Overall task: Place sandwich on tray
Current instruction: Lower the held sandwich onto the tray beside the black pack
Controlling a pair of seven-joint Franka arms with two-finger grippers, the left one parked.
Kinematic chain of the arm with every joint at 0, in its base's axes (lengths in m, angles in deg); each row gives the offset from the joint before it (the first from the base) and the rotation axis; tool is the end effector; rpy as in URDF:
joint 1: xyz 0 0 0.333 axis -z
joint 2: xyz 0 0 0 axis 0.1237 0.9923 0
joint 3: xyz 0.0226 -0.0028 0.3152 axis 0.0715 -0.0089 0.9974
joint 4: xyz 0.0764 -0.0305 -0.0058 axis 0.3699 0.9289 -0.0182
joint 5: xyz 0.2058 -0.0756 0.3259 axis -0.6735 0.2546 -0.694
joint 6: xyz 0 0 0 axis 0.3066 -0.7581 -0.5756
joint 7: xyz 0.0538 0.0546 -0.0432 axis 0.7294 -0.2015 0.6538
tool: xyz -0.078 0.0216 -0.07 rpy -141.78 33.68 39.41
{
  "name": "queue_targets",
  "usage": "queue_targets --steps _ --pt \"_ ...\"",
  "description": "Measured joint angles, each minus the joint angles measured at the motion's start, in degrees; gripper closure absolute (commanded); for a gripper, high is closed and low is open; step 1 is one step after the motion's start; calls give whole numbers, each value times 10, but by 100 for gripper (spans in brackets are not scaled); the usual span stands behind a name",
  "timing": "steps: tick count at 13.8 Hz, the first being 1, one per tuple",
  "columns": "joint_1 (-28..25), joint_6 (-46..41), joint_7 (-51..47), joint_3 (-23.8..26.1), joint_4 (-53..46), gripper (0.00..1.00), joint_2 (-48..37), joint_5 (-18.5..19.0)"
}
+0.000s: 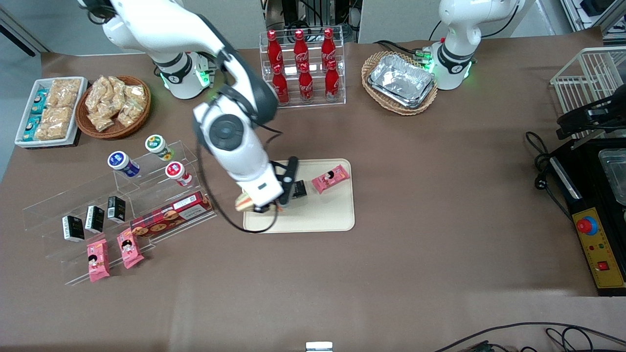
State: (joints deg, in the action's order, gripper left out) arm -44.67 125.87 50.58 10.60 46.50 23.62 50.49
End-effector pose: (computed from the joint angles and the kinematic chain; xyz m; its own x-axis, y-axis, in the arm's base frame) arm 0.5754 0.3938 0.3791 0.2388 0.9678 0.0794 0.9696 -0.2421 0.0343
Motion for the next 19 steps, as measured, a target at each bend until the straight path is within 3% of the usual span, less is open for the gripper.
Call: queue_targets --steps 6,11,14,15,16,19 --pt "-53 62 -22 -6 -37 100 98 1" --pt "-71 93 -72 -7 -39 100 136 34" --pt "-71 114 -91 -8 -41 100 153 35" --pt "-71 123 -98 -9 -41 46 159 35" --pt "-71 132 -106 -9 -41 0 166 35" --pt "-71 152 -116 -9 -44 0 174 35"
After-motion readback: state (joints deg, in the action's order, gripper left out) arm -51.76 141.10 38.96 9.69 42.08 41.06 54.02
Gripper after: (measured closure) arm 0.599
